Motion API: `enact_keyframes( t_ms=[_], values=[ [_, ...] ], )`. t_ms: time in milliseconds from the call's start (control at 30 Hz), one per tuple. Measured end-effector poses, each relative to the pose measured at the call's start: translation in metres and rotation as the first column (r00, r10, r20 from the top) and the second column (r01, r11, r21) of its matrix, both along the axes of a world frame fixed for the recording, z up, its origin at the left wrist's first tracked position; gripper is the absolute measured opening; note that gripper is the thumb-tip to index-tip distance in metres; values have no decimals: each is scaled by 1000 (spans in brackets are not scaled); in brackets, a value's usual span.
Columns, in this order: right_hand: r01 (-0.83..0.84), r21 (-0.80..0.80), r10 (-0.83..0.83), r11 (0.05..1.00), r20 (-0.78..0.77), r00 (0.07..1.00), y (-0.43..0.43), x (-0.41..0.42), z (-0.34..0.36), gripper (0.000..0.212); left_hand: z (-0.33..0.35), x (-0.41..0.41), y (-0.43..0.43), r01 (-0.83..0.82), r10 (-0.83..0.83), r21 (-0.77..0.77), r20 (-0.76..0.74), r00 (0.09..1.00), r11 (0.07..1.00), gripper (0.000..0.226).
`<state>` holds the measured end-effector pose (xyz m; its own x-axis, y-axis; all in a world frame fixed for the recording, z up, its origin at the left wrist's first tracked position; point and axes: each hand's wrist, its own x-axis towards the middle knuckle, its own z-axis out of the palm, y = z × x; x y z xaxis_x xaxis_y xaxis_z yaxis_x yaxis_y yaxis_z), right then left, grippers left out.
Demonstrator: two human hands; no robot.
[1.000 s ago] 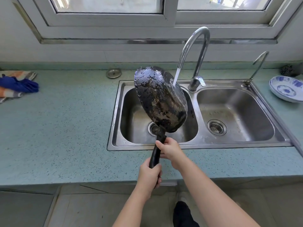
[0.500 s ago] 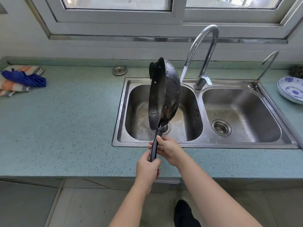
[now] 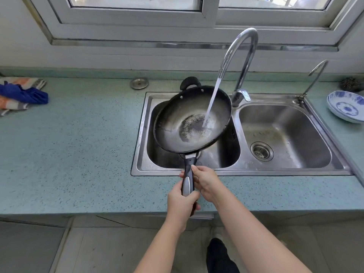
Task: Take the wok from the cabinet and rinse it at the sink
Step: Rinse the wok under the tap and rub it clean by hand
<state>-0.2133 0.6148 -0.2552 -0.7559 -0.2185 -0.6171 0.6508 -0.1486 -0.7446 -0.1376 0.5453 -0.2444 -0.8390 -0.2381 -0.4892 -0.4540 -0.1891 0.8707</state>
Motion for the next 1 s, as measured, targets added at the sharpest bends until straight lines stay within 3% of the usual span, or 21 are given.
enact_keyframes(
  t_ms=[367, 600, 733, 1000],
  values=[
    [-22, 135, 28, 991, -40, 999, 3, 7, -12, 14, -18, 4, 2, 114, -111, -117, 30, 993, 987, 19],
    [21, 266, -3, 964, -70, 998, 6, 13, -24, 23, -27, 10, 7, 120, -114, -254, 37, 993, 960, 14],
    [34, 277, -10, 960, -90, 996, 7, 14, -24, 23, -29, 11, 6, 155, -138, -330, 75, 988, 931, 43],
    [30, 294, 10, 955, -134, 991, 19, 19, -20, 21, -19, 6, 3, 175, -161, -431, 69, 985, 885, 46]
  ],
)
